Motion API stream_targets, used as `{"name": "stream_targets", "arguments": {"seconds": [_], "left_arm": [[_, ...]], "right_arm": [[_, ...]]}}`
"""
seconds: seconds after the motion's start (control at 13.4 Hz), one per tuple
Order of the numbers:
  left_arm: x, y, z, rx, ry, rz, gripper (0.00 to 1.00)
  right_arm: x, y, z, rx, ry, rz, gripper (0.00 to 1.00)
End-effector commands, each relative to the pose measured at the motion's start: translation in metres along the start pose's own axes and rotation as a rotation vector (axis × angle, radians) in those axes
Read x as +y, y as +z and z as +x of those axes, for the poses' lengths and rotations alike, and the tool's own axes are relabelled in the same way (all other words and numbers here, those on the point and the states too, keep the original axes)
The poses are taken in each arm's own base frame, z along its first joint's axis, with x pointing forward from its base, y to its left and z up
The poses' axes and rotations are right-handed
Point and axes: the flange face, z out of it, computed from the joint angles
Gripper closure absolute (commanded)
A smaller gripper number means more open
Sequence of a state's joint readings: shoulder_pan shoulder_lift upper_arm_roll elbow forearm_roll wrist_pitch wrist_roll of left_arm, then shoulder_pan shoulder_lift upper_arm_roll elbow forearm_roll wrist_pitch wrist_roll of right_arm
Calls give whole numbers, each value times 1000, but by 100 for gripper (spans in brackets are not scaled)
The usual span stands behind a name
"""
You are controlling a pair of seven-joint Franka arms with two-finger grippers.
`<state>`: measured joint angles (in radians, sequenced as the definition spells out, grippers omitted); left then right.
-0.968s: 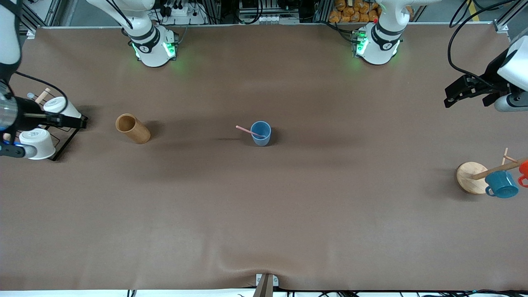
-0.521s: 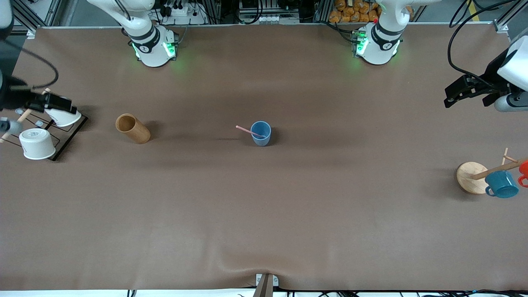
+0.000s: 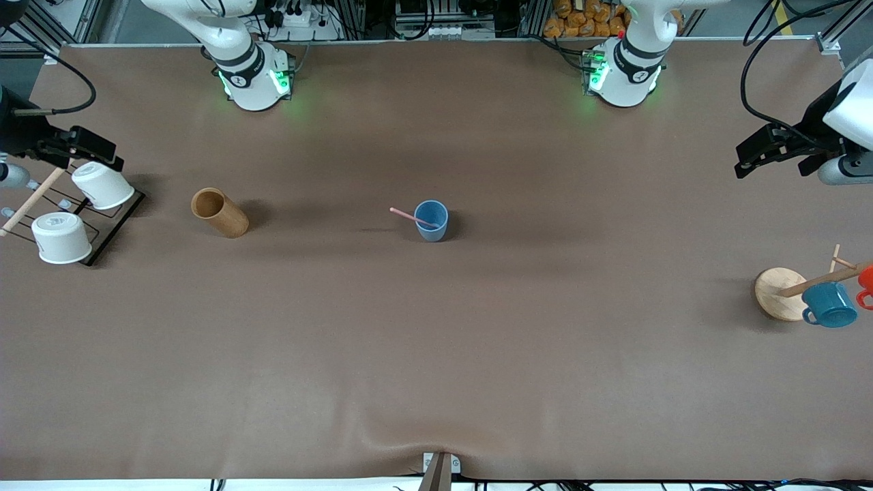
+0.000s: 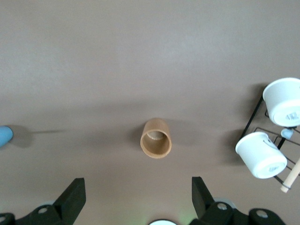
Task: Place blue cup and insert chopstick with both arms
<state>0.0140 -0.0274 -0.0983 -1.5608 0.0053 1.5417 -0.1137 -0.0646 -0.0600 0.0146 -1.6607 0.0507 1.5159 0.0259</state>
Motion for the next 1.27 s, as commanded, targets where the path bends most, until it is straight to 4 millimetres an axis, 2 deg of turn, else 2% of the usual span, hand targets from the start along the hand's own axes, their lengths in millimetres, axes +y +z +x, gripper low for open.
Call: {"name": "stream_targets", "arguments": {"seconds": [0.0,0.15,0.52,0.74,0.89,1.19], "left_arm": [[-3,-5,-6,11,4,-22,0],[-3,-6,-6,12,4,-22,0],[-4,-7,-5,16,4,-20,0],[-5,-9,-5,20,2,-21,0],[-6,-9,-5,19,1,-21,0],[-6,-12,-3,26,2,-21,0]], "right_arm": [[-5,-11,35,2,-21,-26,0],[-10,-9,39,-8,-28,-24,0],[-16,-24,28,-1,-46,-17,0],[-17,-24,26,2,-47,-17,0],[-26,-27,27,23,-56,-25,0],[-27,-27,28,34,-57,-26,0]]}}
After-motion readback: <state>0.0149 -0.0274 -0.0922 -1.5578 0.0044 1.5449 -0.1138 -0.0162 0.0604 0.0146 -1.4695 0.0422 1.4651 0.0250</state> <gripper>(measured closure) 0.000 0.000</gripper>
